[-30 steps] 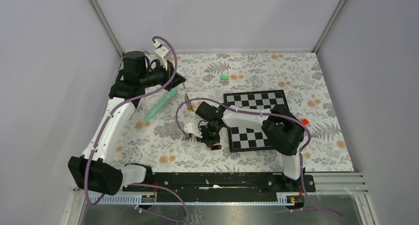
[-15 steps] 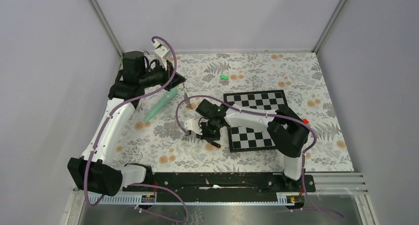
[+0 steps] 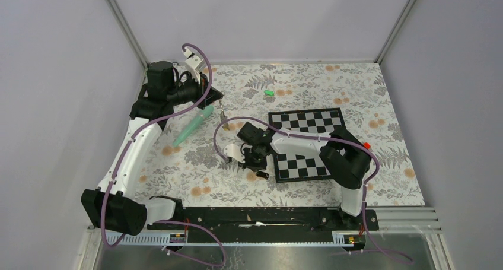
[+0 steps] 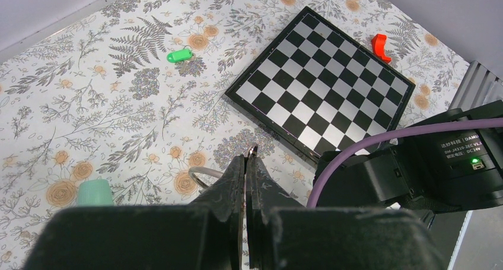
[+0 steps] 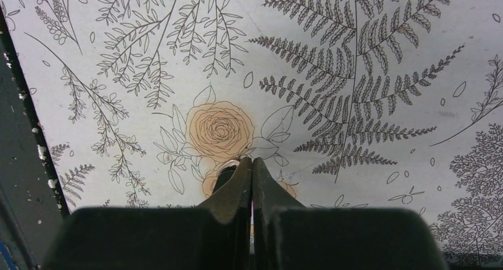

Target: Put the keys on the keyring

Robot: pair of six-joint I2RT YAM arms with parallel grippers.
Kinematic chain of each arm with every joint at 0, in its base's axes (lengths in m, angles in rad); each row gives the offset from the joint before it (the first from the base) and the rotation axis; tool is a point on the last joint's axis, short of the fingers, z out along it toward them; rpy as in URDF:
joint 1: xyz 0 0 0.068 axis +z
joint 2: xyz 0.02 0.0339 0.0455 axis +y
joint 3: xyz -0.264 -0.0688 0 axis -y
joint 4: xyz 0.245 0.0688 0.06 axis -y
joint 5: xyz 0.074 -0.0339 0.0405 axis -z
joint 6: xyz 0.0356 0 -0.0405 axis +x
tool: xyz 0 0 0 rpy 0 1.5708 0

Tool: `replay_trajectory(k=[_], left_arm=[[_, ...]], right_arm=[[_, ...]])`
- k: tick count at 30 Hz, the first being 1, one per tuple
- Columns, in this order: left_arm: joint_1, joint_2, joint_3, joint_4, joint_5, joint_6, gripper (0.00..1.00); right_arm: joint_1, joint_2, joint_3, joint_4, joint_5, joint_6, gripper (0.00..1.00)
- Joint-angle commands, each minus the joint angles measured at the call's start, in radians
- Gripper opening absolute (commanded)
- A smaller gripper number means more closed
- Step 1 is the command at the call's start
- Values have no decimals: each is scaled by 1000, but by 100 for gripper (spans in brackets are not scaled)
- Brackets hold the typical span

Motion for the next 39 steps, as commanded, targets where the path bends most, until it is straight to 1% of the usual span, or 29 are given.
replay_trajectory(k=[1, 8, 18, 28, 30, 35, 39], left_arm=[[7, -29, 28, 68, 20, -10, 0], [6, -31, 23, 71, 21, -8, 0], [7, -37, 19, 73, 24, -9, 0], [7, -39, 18, 74, 29, -10, 0], [7, -38, 17, 74, 30, -9, 0], [7, -40, 17, 74, 31, -9, 0], [7, -40, 15, 74, 32, -10, 0]], right_arm=[[-2, -49, -18, -2, 15, 18, 3], [-2, -65, -26, -13, 7, 31, 9], [-2, -82, -30, -28, -7, 53, 15], [-2, -97, -35, -44, -23, 64, 16], [-2, -99, -33, -43, -19, 65, 20], [-21, -108, -23, -41, -25, 72, 39], [-31, -108, -21, -43, -50, 82, 45]])
